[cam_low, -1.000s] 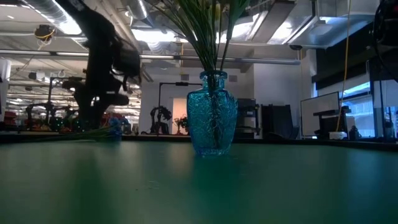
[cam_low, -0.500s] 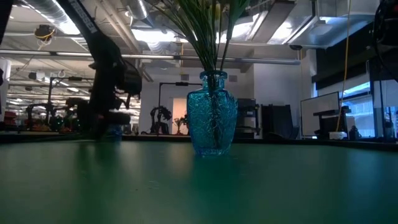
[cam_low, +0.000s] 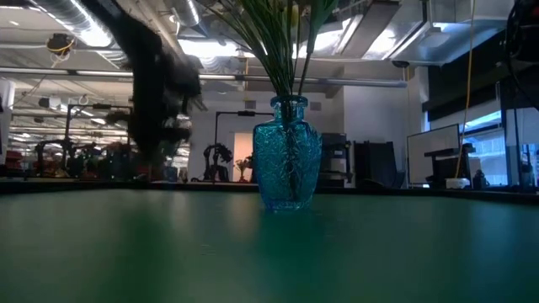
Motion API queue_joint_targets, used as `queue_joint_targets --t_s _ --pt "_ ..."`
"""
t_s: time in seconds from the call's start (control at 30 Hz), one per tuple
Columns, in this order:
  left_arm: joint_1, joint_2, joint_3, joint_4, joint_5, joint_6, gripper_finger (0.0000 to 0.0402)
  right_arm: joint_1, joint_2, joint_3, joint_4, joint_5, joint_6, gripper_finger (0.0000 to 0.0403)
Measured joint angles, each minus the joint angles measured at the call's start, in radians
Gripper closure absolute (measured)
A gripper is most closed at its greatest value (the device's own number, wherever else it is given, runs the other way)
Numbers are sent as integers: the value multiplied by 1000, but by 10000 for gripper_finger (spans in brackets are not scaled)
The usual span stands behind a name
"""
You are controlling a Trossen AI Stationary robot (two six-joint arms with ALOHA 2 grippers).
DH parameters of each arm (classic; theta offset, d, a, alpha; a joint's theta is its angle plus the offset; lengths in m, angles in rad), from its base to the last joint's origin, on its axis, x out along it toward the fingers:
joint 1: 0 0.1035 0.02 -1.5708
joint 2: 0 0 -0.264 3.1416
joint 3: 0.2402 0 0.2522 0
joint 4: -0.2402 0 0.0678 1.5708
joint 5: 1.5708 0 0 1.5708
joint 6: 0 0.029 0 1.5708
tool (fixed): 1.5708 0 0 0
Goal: Sort flowers into vase by color
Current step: Put the top blue flowers into the purple vase
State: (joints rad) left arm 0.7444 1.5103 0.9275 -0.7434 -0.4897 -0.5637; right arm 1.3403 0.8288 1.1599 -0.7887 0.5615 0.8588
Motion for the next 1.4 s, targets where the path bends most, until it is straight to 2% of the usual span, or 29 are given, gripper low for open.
queue_joint_targets --t_s 0.13,0.27,0.33,0.4,0.6,0.7,0.83,1.1,1.2,1.4 --pt "-99 -166 71 72 -3 53 388 0 -1 62 -26 181 -137 194" --pt "-228 -328 104 319 -1 157 389 -39 -2 106 -79 422 -231 194" --pt "-295 -388 104 465 14 240 390 -107 -3 113 -96 472 -266 194" --pt "-356 -430 104 608 40 312 390 -201 0 114 -95 473 -308 194" --pt "-509 -448 104 958 160 469 391 -539 93 115 -5 295 -474 194" --pt "-566 -416 105 1073 217 517 391 -681 167 113 153 195 -620 194" --pt "-621 -371 111 1208 291 545 391 -804 201 115 391 80 -788 194" --pt "-714 -221 313 1182 355 670 392 -983 229 116 704 -123 -1029 194" --pt "-731 -147 393 1162 358 707 392 -1018 245 115 742 -194 -1060 194" --pt "-755 5 500 1153 470 717 392 -1040 251 114 791 -259 -1107 192"
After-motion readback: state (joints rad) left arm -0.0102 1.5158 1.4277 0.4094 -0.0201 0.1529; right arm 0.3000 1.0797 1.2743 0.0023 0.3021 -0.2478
